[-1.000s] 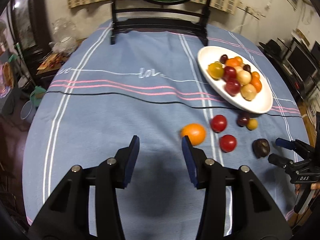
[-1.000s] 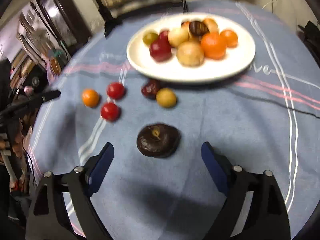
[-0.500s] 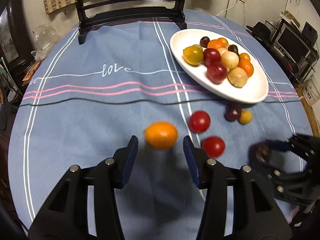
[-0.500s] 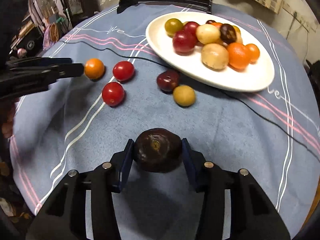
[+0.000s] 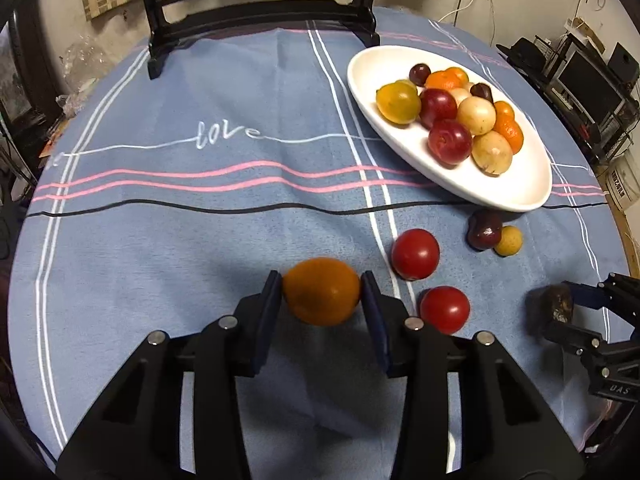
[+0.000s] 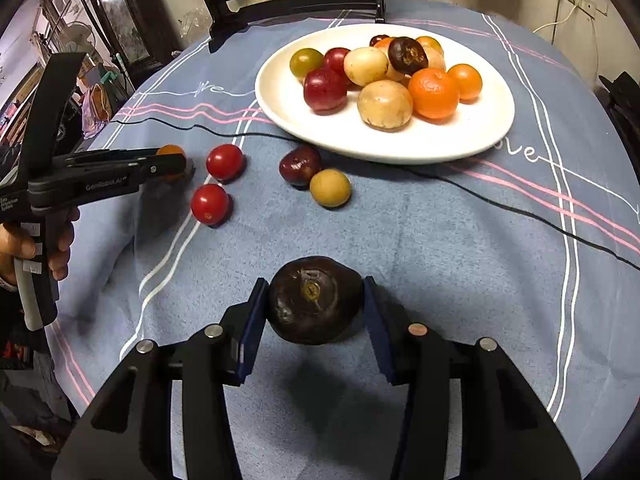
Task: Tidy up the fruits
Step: 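Carry the orange tomato and dark purple fruit over the white plate, then release both fruits onto the white plate by opening both tools, then grasp a red tomato with the left tool while the right tool grasps a yellow fruit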
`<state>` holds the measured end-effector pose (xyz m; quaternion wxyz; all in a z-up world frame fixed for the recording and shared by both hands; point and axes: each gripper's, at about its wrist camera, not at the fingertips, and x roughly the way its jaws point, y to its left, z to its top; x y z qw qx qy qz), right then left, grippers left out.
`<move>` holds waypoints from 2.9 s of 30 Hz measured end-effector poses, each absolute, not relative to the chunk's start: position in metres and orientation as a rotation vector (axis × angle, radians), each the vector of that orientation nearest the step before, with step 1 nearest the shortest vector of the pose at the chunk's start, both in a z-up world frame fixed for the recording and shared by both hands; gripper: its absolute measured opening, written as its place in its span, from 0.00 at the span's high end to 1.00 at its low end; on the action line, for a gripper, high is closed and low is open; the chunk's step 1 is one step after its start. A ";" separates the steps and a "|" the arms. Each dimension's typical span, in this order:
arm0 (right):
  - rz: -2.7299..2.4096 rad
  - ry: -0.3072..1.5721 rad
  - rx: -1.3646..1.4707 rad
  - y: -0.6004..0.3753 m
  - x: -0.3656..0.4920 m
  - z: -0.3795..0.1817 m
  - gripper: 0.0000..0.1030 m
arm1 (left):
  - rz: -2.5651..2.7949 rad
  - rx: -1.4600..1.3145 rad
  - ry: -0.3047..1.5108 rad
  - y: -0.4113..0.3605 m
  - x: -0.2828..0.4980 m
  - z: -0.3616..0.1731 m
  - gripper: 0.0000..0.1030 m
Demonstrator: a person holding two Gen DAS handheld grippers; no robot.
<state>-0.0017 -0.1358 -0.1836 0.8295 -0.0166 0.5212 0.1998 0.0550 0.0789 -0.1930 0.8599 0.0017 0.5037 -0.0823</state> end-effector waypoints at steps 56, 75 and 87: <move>0.335 0.851 -0.004 -0.174 0.190 -0.109 0.31 | -0.235 0.121 0.921 -0.034 0.245 -0.130 0.38; 0.465 0.900 -0.096 -0.175 0.054 -0.119 0.31 | -0.194 0.091 0.796 0.025 0.123 -0.071 0.31; 0.497 1.052 -0.232 -0.130 0.057 -0.196 0.43 | -0.130 -0.008 0.961 0.066 0.035 -0.129 0.30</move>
